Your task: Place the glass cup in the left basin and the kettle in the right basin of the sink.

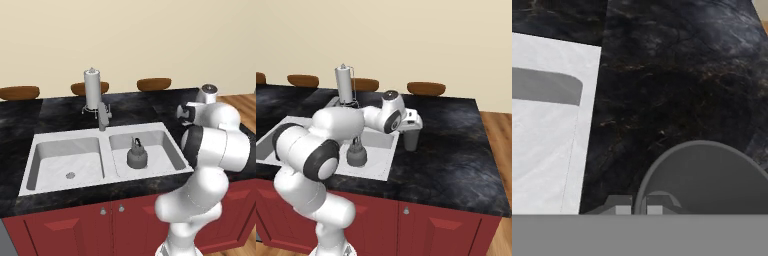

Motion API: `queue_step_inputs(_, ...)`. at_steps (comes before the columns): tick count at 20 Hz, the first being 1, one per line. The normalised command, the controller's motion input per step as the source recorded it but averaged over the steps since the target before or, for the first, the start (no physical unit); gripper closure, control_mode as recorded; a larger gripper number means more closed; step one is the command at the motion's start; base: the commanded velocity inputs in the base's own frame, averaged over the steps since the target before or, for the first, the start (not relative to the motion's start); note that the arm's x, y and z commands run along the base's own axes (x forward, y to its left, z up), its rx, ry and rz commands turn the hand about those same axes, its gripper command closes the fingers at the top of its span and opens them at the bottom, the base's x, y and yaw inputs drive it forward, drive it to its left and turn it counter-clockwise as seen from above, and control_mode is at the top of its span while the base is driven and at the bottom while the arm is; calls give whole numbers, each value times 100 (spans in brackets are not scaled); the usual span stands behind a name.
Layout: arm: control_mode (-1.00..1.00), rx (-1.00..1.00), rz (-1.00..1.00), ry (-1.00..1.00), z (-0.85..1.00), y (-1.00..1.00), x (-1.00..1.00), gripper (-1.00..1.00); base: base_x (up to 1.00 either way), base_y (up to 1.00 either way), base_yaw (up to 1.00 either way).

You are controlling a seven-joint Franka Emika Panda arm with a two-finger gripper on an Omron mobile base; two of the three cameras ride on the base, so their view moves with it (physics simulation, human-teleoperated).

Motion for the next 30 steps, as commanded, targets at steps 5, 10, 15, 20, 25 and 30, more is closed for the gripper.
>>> queue_step_inputs(5, -100, 1, 6, -6, 28, 58, -47, 100, 0, 0, 0)
queue_step_inputs(10, -100, 2, 6, -4, 17, 59, -41, 100, 0, 0, 0)
queue_step_inputs(15, -100, 2, 6, -4, 8, 72, -31, 100, 0, 0, 0)
queue_step_inputs(20, -100, 5, 5, -5, 15, 73, -20, 100, 0, 0, 0)
queue_step_inputs(25, -100, 3, 5, -5, 14, 76, -21, 100, 0, 0, 0)
queue_step_inputs(30, -100, 3, 5, -4, 5, 82, -24, 100, 0, 0, 0)
